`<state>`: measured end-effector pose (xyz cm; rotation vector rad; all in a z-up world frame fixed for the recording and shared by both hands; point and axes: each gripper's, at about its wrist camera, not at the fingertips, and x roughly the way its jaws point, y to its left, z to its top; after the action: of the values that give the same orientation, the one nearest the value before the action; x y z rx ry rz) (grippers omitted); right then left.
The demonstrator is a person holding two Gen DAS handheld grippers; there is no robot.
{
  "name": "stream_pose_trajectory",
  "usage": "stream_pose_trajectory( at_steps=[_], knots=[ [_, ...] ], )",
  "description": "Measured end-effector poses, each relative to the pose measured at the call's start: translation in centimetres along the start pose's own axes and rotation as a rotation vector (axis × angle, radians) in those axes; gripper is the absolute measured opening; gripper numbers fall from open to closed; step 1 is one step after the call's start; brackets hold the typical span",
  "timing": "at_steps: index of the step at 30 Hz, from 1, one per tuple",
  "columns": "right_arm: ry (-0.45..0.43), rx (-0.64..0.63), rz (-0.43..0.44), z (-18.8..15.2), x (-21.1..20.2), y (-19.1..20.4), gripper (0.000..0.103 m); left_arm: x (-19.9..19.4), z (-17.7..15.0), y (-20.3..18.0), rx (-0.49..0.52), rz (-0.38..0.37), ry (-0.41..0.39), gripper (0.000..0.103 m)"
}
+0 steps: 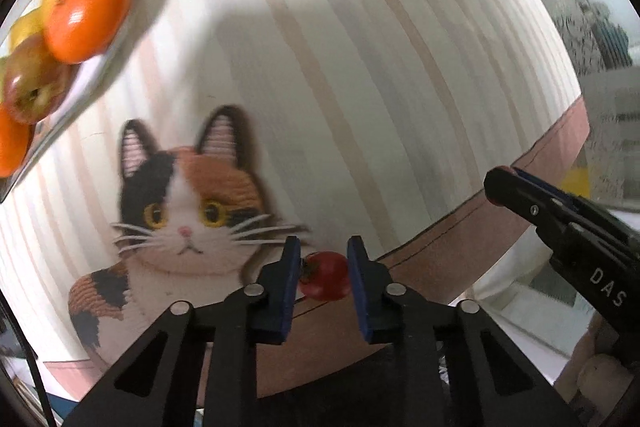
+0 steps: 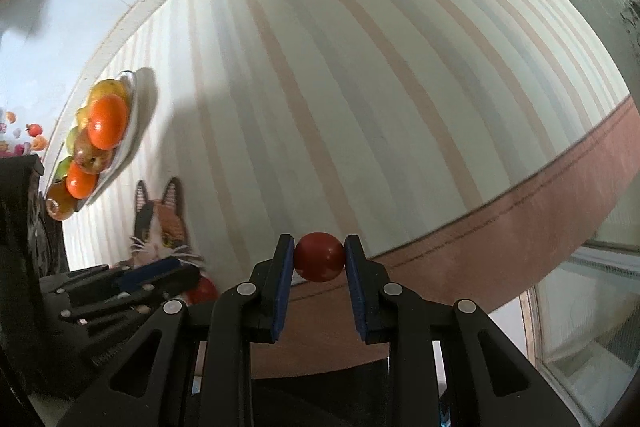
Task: Organize fruits
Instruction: 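Carry both tomatoes onto the plate and open both tools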
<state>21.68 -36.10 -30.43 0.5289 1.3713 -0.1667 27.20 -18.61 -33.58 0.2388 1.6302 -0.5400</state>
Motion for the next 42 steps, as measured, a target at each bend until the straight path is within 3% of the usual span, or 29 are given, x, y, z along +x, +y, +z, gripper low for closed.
stream_pose_trajectory(
  at_steps=[9,12,16,18,27,32,34,35,42],
  knots=[
    [0.004,-0.086,0.079,1.5,0.2,5.0,0.028,-3.9,-0.5,7.5,-0.192,-0.033,-0.082,0.02],
    [0.01,-0.099,0.082,1.7,0.5,5.7,0.028,-4.7,-0.5,8.9,-0.243,-0.119,-0.075,0.021],
    [0.019,-0.088,0.063,1.6,0.7,4.9,0.028,-3.9,0.0,7.7,-0.261,-0.229,-0.028,0.045],
    [0.021,-0.074,0.054,1.6,0.8,4.1,0.028,-3.1,0.3,6.3,-0.229,-0.218,-0.004,0.049],
    [0.018,-0.007,0.026,1.2,0.5,0.6,0.028,0.8,0.5,1.4,-0.1,-0.155,0.125,0.049],
    [0.025,-0.001,0.033,1.3,1.0,0.6,0.028,1.3,0.7,0.1,-0.044,-0.09,0.103,0.046],
    [0.026,-0.007,0.035,1.4,1.1,0.8,0.028,1.2,0.8,-0.2,-0.028,-0.078,0.091,0.032],
    [0.026,-0.011,0.038,1.4,1.2,0.9,0.028,1.2,0.8,-0.3,-0.022,-0.07,0.09,0.03],
    [0.017,-0.041,0.055,1.9,0.8,2.1,0.028,0.5,0.7,-0.5,-0.036,-0.052,0.053,0.029]
  ],
)
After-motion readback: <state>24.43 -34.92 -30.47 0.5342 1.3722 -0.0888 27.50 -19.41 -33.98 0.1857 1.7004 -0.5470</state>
